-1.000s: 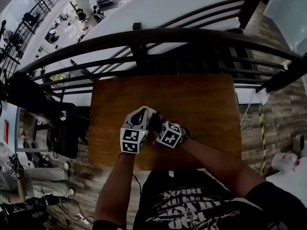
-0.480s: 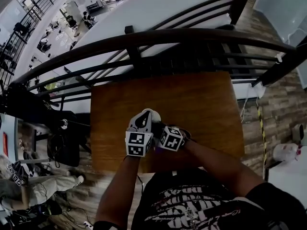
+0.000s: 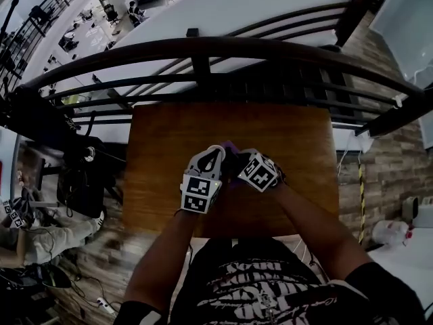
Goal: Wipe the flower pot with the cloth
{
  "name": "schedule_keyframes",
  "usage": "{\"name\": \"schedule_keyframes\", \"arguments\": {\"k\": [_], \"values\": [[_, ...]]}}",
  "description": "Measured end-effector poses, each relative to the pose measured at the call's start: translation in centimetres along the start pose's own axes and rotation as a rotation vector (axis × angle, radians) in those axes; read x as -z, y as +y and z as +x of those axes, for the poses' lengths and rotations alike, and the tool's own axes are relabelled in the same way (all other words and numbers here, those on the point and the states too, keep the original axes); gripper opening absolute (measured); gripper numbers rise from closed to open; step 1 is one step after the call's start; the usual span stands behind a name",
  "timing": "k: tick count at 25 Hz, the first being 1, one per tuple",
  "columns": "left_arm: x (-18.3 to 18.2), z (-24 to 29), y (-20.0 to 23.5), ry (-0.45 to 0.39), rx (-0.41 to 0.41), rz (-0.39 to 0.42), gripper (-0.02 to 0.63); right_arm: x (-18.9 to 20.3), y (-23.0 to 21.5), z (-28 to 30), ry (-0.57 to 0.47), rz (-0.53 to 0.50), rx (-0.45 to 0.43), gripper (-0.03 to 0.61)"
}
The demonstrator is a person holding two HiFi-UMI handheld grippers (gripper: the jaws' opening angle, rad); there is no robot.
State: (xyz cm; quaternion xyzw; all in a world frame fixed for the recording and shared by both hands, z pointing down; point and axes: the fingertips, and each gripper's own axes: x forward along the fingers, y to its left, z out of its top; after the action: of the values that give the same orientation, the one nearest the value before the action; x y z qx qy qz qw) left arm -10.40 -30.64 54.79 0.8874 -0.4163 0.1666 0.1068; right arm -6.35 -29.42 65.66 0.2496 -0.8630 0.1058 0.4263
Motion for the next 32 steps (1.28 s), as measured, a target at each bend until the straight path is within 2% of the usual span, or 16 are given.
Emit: {"name": "schedule_keyframes", "arguments": {"k": [7,11,20,26,32], "values": [[0.0,-0.5,0.3,-0.003,0.009,-0.008,-0.002,-2.9,-2.5,1.4,0.025,-0.106,0.022,0.083],[-0.3,-0.4,0.2,-0.005,0.01,-0.007,-0.002,-2.5,-2.3,1.6,0.04,-0.13,0.011,0.083],[0.0,-0.6,0.4,-0.007,0.013,-0.008,-0.002,0.7,4.6,0.7,0.043,-0.092,-0.072,0.083],[0.0,-0.8,0.4,-0.007,0.015,-0.007,-0.002,-1.5,10.2,1.9,0.01,-0.134,-0.154,0.083],[0.0,-0.7,0.3,0.001,0.031,-0.007,-0.002,-3.9,11.6,3.4,-0.012,-0.141,-0.185,0.083]]}}
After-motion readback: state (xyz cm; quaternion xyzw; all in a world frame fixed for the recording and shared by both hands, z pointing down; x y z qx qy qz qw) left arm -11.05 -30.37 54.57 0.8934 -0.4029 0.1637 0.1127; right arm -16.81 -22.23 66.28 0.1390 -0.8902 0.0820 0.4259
